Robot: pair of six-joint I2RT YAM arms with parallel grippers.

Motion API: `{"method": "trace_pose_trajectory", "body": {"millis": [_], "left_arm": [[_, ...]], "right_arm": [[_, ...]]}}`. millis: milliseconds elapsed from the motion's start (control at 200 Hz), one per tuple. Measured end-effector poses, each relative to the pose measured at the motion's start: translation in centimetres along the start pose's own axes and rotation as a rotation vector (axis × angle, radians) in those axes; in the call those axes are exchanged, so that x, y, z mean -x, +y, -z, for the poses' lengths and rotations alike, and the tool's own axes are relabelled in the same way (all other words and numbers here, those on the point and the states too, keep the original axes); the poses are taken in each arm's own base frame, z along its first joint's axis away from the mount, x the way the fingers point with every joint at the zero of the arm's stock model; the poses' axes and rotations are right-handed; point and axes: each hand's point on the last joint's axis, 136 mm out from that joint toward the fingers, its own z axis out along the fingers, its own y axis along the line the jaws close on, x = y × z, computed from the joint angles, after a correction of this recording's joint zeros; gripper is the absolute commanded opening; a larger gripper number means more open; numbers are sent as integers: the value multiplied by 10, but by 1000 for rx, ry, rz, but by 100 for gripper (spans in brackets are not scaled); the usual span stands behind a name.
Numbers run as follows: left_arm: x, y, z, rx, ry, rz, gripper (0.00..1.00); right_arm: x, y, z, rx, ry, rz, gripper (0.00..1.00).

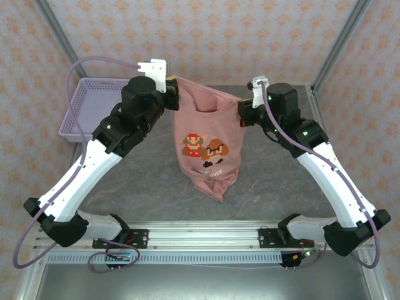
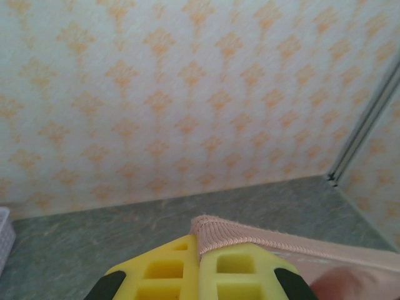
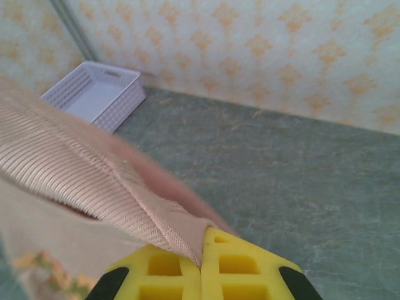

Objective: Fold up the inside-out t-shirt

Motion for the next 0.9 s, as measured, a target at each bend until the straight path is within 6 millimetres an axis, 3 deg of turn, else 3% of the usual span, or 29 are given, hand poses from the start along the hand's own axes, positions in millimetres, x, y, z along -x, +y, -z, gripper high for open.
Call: {"method": "trace_pose_trajectory", "body": {"millis": [90, 155, 280, 385, 485, 595, 690, 800, 901], "left_arm": [[-4, 8, -9, 6, 20, 1, 0], [-1, 2, -12, -26, 32, 2, 0], [16, -34, -13, -162, 32, 8, 0], [27, -86, 3, -317, 17, -21, 0], [36, -140, 34, -518, 5, -42, 0], [49, -174, 68, -689, -18, -53, 0], [56, -189, 89, -789, -36, -61, 0], [57, -192, 96, -820, -37, -63, 0], [50, -184, 95, -793, -23, -63, 0]], "right_arm": [[-7, 8, -3, 50, 22, 0, 0], [-7, 4, -1, 28, 18, -2, 0], [11, -32, 18, -130, -58, -28, 0], [49, -74, 54, -319, -177, -59, 0], [99, -104, 102, -491, -320, -72, 0], [155, -106, 147, -557, -470, -55, 0], [193, -97, 167, -548, -550, -32, 0], [219, -84, 160, -470, -576, -8, 0], [223, -74, 121, -372, -522, 13, 0]]}}
